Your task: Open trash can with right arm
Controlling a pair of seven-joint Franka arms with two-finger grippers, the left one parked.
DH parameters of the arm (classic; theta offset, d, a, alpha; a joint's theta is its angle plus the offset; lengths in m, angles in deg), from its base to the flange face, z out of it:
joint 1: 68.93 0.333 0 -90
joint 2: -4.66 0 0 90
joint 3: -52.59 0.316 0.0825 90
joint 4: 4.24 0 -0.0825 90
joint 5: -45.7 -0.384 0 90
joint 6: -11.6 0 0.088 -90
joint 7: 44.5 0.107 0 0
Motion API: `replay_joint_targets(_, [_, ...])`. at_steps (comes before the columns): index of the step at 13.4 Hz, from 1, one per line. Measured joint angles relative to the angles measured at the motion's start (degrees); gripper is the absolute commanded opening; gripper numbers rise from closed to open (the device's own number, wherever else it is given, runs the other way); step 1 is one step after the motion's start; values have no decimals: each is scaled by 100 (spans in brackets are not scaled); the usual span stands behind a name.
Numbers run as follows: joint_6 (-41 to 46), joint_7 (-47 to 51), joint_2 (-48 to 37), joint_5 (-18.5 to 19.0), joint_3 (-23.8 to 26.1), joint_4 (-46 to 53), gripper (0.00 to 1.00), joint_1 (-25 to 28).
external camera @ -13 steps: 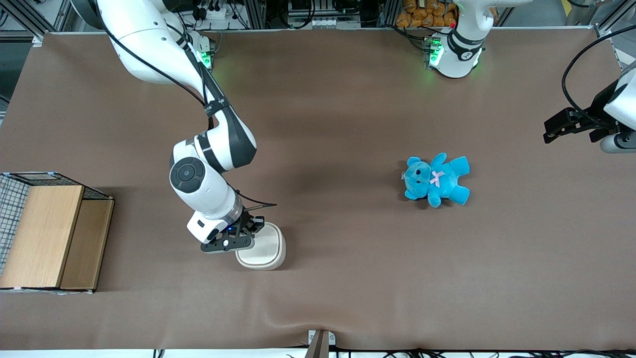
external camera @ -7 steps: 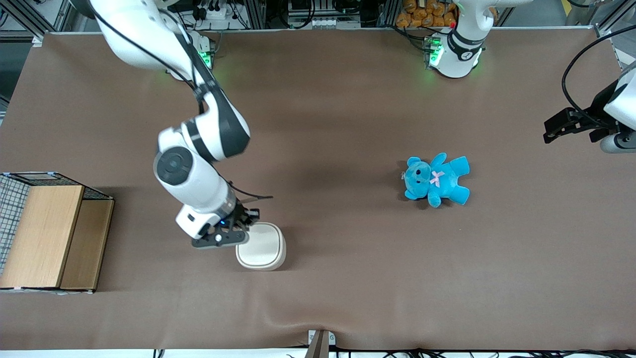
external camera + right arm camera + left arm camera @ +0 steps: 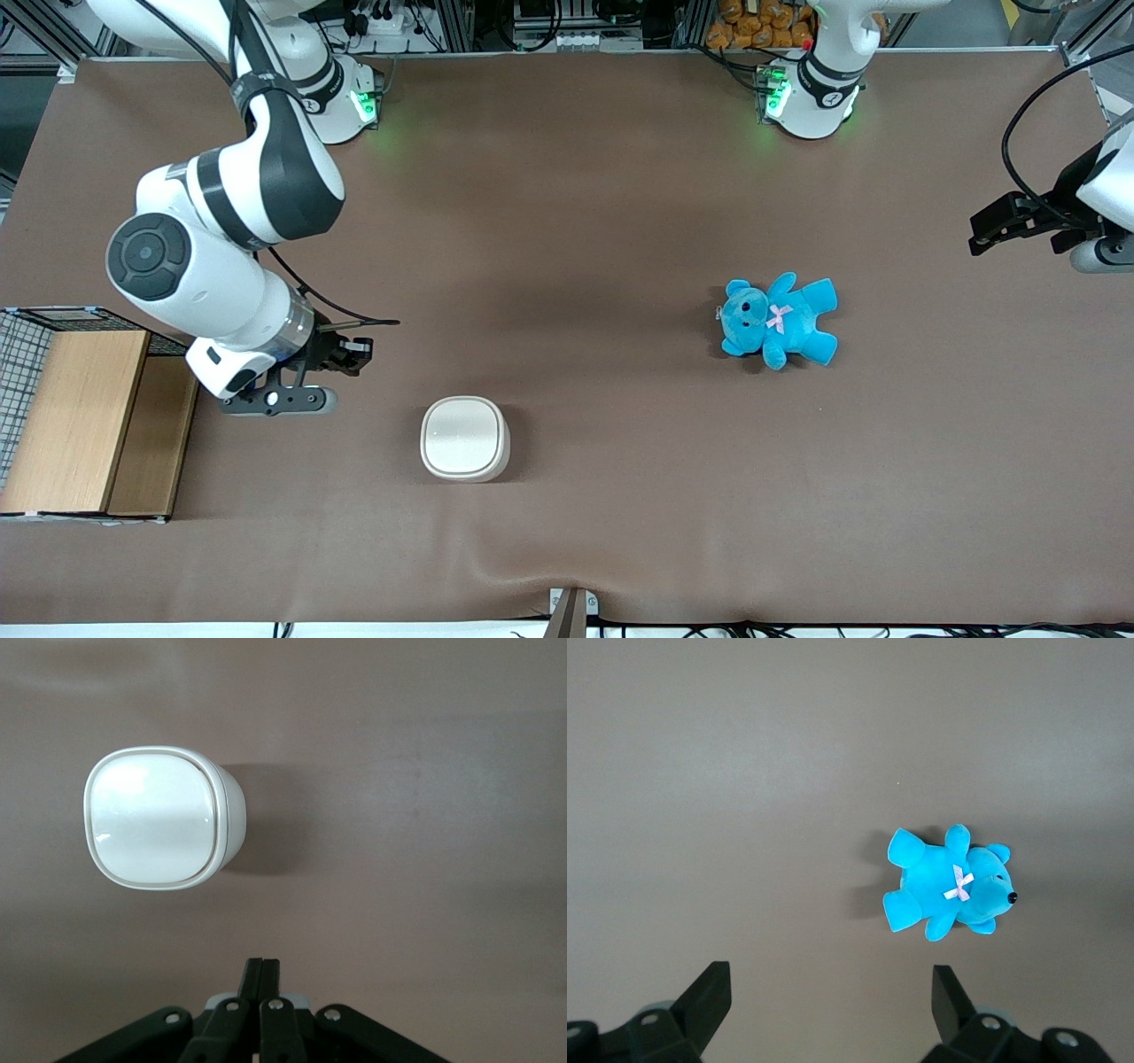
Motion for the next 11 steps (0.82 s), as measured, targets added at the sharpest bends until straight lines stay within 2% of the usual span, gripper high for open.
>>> replay_joint_targets(6, [-2082, 5, 790, 3, 54, -183, 0, 433])
replay_joint_targets(8, [-2448, 6, 1064, 15, 55, -177, 0, 493])
replay_joint_targets(11, [-2525, 6, 1195, 24, 54, -174, 0, 508])
